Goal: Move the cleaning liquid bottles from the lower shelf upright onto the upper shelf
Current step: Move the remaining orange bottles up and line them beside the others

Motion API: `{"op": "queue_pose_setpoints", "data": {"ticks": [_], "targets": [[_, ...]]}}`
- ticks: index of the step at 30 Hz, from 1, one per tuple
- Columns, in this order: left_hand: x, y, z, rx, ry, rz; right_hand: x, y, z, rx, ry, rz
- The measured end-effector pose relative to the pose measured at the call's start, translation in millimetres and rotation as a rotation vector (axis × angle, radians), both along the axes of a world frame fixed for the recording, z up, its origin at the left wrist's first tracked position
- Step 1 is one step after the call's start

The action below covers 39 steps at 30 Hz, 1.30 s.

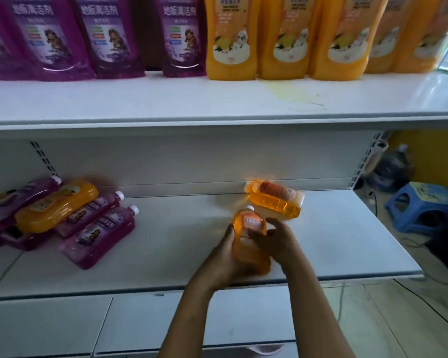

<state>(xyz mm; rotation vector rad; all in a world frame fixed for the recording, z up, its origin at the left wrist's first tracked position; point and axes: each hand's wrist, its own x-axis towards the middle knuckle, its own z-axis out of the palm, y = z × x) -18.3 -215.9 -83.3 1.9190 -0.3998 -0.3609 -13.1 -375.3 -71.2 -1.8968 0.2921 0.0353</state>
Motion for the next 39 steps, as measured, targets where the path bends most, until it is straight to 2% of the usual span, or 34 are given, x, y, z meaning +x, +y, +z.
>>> {"op": "queue_pose_setpoints", "data": {"ticks": [2, 4, 10, 13, 15, 18, 20, 24, 30, 39], "targets": [[-13, 4, 3, -0.023, 0.031, -0.095, -22, -2, -5, 0.006, 0.076, -0.102], [-26, 5, -1, -0.084, 0.104, -0.123, -42, -4, -9, 0.100, 0.100, -0.174], [-59, -9, -2, -0.237, 0.182, -0.006, -80, -16, -14, 0.306, 0.032, -0.229], [-72, -7, 0, -0.354, 0.212, 0.086, -89, -14, -15, 0.598, -0.012, -0.283], [-78, 2, 4, -0.423, 0.212, 0.142, -91, -8, -9, 0.734, -0.035, -0.237], [-83, 24, 15, -0.456, 0.192, 0.142, -90, 13, 9, 0.788, -0.073, -0.118], [-85, 42, 24, -0.453, 0.185, 0.127, -89, 32, 24, 0.772, -0.108, -0.078], [-89, 82, 42, -0.480, 0.171, 0.111, -88, 73, 57, 0.577, -0.179, -0.036], [-102, 165, 64, -0.518, 0.123, 0.160, -85, 161, 95, 0.428, -0.251, 0.047], [-124, 311, 81, -0.572, -0.040, 0.185, -93, 314, 116, 0.374, -0.289, 0.174]]}}
